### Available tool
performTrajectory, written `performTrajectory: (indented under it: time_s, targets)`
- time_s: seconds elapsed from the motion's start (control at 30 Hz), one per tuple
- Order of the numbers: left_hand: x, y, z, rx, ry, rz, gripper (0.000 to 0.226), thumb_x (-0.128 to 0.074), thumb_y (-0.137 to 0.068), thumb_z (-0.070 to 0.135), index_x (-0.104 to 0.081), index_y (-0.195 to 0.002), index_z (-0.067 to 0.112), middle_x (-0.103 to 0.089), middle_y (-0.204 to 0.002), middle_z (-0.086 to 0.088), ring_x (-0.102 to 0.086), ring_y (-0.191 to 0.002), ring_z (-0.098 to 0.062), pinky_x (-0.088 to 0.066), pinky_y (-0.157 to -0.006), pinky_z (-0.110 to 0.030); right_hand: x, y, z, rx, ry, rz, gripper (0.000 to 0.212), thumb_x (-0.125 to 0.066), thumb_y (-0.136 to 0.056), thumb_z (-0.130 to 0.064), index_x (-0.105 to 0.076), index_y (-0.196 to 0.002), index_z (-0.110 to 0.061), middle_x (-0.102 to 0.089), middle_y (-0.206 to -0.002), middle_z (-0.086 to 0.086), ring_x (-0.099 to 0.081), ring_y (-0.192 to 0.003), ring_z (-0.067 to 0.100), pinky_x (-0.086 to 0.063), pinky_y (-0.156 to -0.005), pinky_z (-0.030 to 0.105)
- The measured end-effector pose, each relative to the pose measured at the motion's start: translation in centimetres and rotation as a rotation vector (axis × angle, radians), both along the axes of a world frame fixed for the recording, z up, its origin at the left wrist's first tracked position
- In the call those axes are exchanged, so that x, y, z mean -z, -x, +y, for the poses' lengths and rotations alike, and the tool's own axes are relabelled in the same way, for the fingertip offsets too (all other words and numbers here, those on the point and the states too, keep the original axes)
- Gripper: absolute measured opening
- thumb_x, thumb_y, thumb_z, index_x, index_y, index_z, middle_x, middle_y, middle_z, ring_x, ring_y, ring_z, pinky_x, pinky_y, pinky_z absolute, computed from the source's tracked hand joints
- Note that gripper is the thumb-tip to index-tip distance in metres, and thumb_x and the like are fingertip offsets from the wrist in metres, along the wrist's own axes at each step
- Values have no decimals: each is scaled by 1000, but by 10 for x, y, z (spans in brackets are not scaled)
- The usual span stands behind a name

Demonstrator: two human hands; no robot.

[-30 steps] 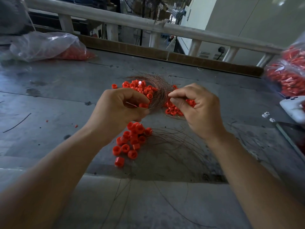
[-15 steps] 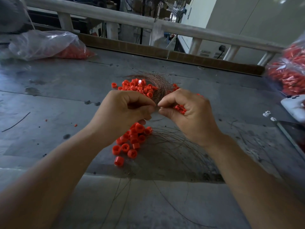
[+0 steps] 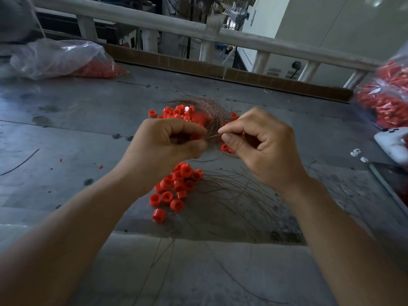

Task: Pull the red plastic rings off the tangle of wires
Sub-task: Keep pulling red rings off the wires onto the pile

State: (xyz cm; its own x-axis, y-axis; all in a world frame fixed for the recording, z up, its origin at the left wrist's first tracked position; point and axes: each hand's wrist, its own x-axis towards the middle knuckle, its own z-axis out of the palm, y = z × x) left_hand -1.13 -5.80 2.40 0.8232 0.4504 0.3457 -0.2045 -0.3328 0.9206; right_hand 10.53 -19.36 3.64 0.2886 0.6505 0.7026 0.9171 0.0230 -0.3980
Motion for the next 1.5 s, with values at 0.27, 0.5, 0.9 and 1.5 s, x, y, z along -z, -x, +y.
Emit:
performTrajectory:
  time_s: [0.27,0.5,0.9,1.5]
  targets:
    - [-3,3,-2,106,62,-58,28,-65,-61,13,-65,-86,27,-71,-74,10,-68,-67,-5,-51,-66,-12,-9,3,-3,-21,-64,197,14,-61,-82,-12,-60,-79,-25,-54,-74,-14,-53,-70,0,-39,-64,9]
    - [-6,3,-4,135,112,-71,24,-65,-59,12,-63,-83,15,-69,-70,5,-66,-63,-7,-51,-63,-14,-7,8,-1,-72,-37,243,15,-61,-82,-12,-59,-78,-27,-53,-74,-14,-51,-67,-5,-37,-61,7]
    - [-5,5,2,232,254,-107,31,-69,-53,14,-75,-83,22,-73,-82,1,-69,-77,-10,-52,-67,-15,-5,10,1,-94,44,276,16,-60,-81,-17,-58,-76,-32,-54,-73,-14,-53,-68,2,-38,-60,10]
    - [-6,6,2,293,294,-93,35,-59,-68,3,-71,-94,21,-73,-82,0,-68,-77,-10,-52,-68,-16,-7,11,-2,-56,55,251,7,-60,-81,-13,-61,-76,-19,-53,-69,-11,-50,-65,-1,-38,-58,9]
